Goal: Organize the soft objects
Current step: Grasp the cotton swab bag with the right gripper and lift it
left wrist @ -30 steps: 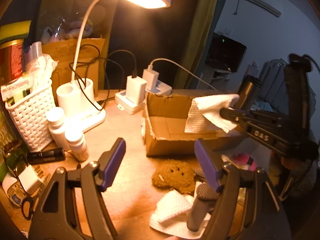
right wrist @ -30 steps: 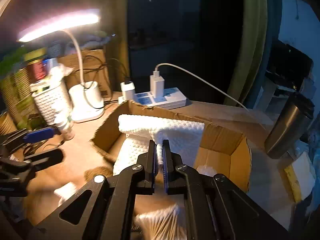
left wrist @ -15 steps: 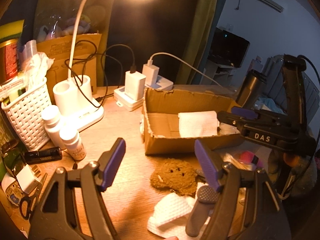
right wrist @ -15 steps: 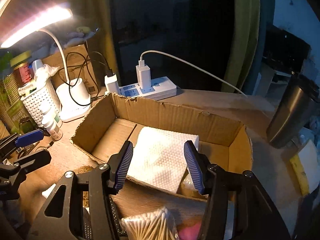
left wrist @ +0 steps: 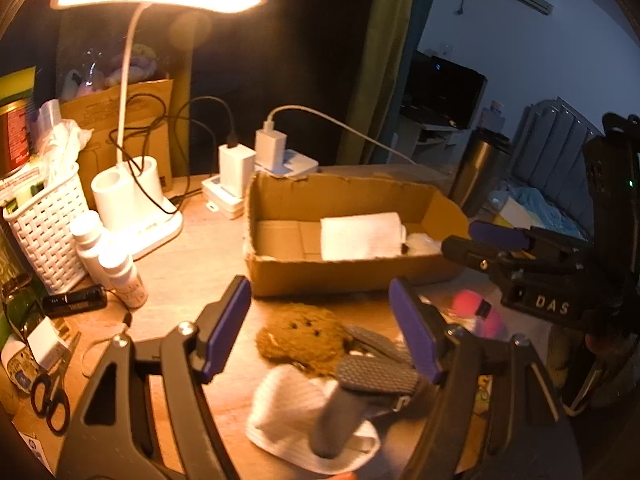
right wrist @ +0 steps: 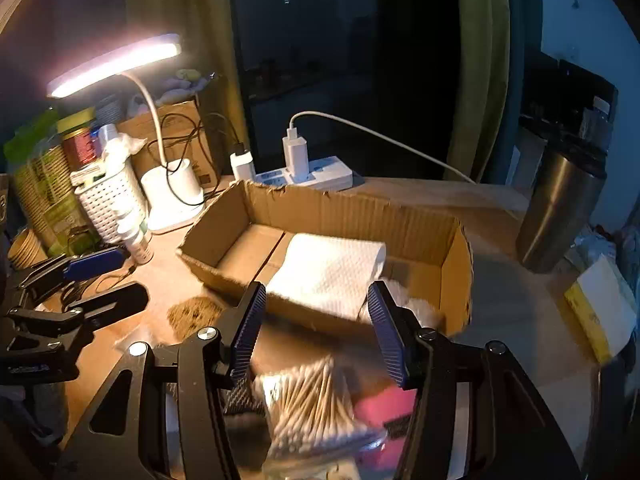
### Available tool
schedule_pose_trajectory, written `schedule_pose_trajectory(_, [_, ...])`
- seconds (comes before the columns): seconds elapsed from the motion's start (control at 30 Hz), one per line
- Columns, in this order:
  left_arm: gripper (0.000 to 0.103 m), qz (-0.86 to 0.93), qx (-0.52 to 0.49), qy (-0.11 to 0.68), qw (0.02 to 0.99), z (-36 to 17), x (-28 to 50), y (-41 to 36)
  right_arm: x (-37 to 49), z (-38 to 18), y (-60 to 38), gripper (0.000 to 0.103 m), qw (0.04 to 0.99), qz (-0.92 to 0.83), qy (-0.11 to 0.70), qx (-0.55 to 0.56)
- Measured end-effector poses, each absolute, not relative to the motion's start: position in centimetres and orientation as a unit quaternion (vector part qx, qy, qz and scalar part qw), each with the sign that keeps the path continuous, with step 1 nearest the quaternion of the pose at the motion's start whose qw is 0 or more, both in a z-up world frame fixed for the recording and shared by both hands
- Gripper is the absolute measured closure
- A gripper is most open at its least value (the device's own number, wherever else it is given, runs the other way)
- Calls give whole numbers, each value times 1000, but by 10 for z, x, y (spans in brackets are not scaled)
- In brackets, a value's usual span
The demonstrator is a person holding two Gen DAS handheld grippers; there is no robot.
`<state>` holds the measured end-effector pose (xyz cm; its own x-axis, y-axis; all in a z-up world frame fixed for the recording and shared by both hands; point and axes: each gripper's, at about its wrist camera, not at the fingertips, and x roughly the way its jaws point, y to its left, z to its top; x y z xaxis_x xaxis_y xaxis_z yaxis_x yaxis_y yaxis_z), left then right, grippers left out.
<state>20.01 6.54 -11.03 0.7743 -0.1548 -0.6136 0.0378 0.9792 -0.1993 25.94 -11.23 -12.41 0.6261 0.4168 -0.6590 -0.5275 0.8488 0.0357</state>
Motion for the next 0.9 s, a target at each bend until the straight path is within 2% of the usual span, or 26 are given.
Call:
schedule_pose_trajectory(0.6, [30, -60, -79, 359, 928, -138, 179, 28, 223, -162, -129, 47, 880, 283, 373, -86])
schedule_pose_trajectory(0.73, [30, -61, -74, 366, 926, -143, 177, 24, 220, -173, -127, 42, 873, 292, 380, -92])
schedule_pose_trajectory(0.9, [30, -56, -71, 374, 923, -147, 178, 23, 223, -183, -123, 41, 866, 301, 387, -97])
